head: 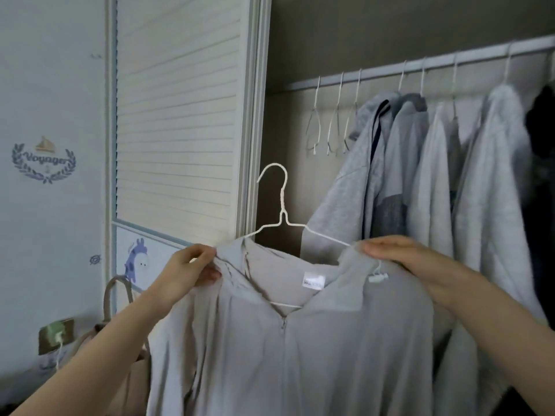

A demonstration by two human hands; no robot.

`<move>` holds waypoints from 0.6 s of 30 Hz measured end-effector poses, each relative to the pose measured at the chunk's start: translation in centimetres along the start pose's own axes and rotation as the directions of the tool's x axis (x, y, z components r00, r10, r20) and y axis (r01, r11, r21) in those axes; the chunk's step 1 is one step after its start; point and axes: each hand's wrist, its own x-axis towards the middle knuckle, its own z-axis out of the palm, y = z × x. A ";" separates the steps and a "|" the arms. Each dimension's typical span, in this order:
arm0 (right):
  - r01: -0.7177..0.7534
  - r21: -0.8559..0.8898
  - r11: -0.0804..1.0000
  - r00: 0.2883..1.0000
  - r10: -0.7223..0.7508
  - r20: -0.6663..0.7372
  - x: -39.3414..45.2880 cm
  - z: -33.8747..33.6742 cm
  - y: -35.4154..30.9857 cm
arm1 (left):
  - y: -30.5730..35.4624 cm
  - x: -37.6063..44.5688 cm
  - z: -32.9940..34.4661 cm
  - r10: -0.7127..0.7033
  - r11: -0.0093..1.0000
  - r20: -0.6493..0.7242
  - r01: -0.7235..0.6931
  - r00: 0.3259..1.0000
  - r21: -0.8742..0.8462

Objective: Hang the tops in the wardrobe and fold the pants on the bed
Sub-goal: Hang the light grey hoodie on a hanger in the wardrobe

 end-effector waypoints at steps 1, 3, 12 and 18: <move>0.009 0.039 0.999 1.000 -0.008 -0.011 -0.7 -0.3 -1.6 | 0.9 0.1 0.6 0.017 1.000 0.034 -0.016 0.999 -0.021; 0.038 0.103 0.994 0.996 -0.030 -0.079 -1.9 -1.2 -4.8 | 2.4 0.2 1.9 0.054 0.998 0.101 -0.049 0.993 -0.051; 0.159 -0.057 0.986 0.874 -0.168 -0.455 -2.7 1.3 -15.5 | 8.9 -0.1 10.1 0.221 0.960 0.372 -0.269 0.902 0.081; 0.298 0.025 0.954 0.783 -0.229 -0.578 0.8 5.7 -16.7 | 13.0 -2.2 12.7 0.273 0.955 0.427 -0.296 0.862 -0.015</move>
